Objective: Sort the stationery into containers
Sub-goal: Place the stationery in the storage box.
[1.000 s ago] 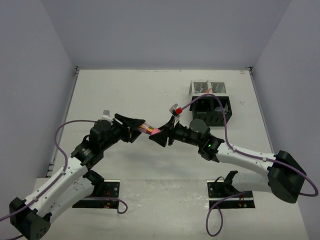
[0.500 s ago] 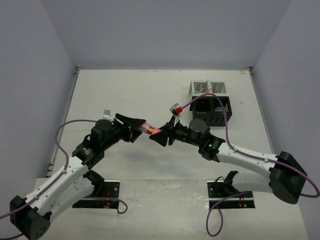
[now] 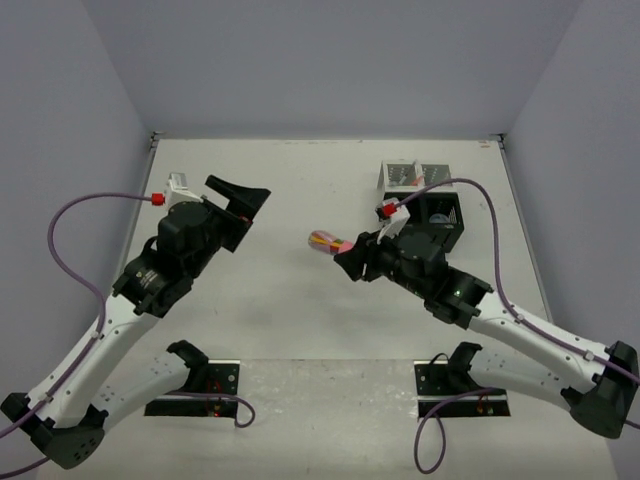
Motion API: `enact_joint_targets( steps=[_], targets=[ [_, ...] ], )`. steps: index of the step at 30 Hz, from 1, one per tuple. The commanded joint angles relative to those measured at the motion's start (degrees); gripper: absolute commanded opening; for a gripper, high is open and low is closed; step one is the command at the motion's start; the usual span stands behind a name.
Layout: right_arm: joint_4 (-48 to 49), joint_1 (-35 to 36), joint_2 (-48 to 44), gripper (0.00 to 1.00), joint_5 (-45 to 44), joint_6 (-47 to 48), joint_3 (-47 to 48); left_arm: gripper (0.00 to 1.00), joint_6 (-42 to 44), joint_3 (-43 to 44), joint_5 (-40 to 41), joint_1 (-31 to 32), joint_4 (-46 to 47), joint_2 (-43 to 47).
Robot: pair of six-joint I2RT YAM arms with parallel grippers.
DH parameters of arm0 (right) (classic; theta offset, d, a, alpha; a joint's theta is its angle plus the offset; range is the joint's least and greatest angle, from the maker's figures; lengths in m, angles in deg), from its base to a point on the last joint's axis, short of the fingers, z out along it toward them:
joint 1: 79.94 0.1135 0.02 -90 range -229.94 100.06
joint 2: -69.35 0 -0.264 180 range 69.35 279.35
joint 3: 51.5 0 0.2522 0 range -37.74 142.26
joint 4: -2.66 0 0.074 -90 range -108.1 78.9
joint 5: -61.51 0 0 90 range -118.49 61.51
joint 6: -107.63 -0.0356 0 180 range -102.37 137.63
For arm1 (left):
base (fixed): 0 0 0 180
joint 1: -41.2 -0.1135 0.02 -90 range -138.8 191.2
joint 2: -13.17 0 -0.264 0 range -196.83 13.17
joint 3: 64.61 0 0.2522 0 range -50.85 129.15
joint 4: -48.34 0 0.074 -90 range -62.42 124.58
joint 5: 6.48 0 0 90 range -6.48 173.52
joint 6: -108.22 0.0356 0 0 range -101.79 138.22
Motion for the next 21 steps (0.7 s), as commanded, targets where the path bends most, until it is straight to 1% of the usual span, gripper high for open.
enact_joint_targets(
  steps=[1, 2, 5, 7, 9, 12, 14, 15, 18, 21],
  targets=[
    [-17.22, -3.61, -2.75, 0.0, -16.45, -1.15, 10.22, 1.0, 15.52, 4.14, 11.37, 0.06, -8.68, -0.09],
    [-19.7, -6.18, -2.98, 0.0, -16.89, -0.89, 11.81, 1.0, 18.44, 4.38, 12.24, 0.06, -9.31, 0.14],
    [-23.12, -16.0, -3.12, 0.0, -15.63, 0.63, 14.56, 1.0, 23.31, 4.0, 13.48, 0.06, -12.09, 1.47],
    [-24.99, -20.16, -2.38, 0.0, -16.01, 1.95, 17.49, 1.0, 26.86, 2.74, 12.89, 0.06, -12.16, 2.91],
    [-26.61, -24.19, -0.33, 0.0, -14.07, 3.57, 19.9, 1.0, 30.61, 2.11, 10.93, 0.06, -11.85, 4.35],
    [-30.21, -27.07, 4.2, 0.0, -13.78, 5.25, 25.73, 1.0, 35.87, 3.26, 10.15, 0.06, -14.19, 5.07],
    [-32.3, -28.63, 8.61, 0.0, -15.08, 6.2, 28.26, 1.0, 40.1, 4.74, 10.24, 0.06, -17.14, 5.16],
    [-32.84, -29.17, 8.68, 0.0, -15.35, 6.39, 29.16, 1.0, 40.17, 5.64, 10.43, 0.06, -18.22, 5.16],
    [-33.52, -30.78, 12.3, 0.0, -15.39, 6.46, 30.31, 1.0, 45.07, 8.75, 14.12, 0.06, -21.91, 6.07],
    [-34.48, -31.01, 14.51, 0.0, -14.3, 6.21, 30.39, 1.0, 48.13, 9.02, 16.26, 0.06, -22.73, 7.47]
  ],
)
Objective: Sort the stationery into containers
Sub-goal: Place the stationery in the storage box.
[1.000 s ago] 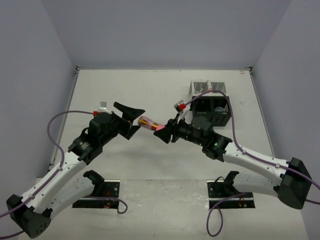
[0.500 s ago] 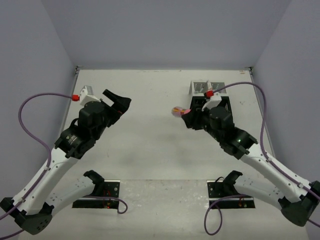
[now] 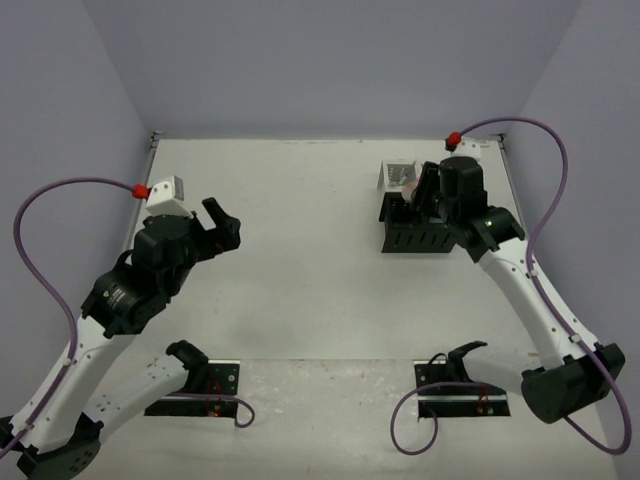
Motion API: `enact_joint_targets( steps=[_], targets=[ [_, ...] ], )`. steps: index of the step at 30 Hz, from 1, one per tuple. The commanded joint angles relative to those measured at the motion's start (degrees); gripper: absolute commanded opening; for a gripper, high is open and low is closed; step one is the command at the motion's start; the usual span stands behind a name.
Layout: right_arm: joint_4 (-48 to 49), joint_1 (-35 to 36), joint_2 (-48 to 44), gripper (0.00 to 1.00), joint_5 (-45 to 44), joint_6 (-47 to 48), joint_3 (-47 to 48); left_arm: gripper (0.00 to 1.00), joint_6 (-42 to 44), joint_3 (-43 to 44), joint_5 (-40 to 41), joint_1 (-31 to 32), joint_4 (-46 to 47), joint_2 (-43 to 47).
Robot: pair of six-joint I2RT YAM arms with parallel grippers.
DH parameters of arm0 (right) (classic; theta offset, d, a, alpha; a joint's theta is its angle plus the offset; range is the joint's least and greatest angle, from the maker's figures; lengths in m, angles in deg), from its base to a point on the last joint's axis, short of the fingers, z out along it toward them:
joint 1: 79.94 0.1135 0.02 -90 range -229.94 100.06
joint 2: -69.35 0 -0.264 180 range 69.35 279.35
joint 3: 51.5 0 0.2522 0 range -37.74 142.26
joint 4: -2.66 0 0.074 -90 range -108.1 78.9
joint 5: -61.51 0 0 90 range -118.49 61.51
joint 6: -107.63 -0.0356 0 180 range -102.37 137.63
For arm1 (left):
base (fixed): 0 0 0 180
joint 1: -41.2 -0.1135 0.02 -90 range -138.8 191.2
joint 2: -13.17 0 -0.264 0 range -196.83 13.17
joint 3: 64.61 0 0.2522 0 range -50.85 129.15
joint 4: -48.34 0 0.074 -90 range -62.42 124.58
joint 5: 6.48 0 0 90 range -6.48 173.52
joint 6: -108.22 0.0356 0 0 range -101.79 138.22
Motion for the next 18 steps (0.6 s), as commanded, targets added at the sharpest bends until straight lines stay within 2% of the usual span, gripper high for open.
enact_joint_targets(
  steps=[1, 8, 14, 15, 16, 18],
  targets=[
    [-3.11, -0.69, 2.66, 0.0, 0.14, 1.17, 2.36, 1.0, 9.93, 2.59, 5.1, 0.05, -3.66, 2.6],
    [-3.47, -0.69, 8.89, 0.0, -1.12, 2.24, 2.97, 1.0, 12.36, -2.95, 9.18, -0.02, -2.13, 4.54],
    [-4.92, -0.74, 11.18, 0.02, -2.21, 2.06, 4.68, 1.0, 12.14, -6.27, 9.12, 0.05, -0.26, 4.46],
    [-5.39, -0.78, 11.82, 0.09, -2.52, 2.06, 5.05, 1.0, 12.1, -6.81, 9.08, 0.05, 0.17, 4.44],
    [-5.68, -0.78, 12.11, 0.29, -2.87, 2.06, 5.46, 1.0, 12.1, -7.39, 9.08, 0.05, 0.53, 4.39],
    [-6.67, -0.78, 13.5, 0.6, -3.69, 1.89, 6.3, 1.0, 11.84, -8.94, 8.81, 0.05, 1.23, 4.28]
  ],
)
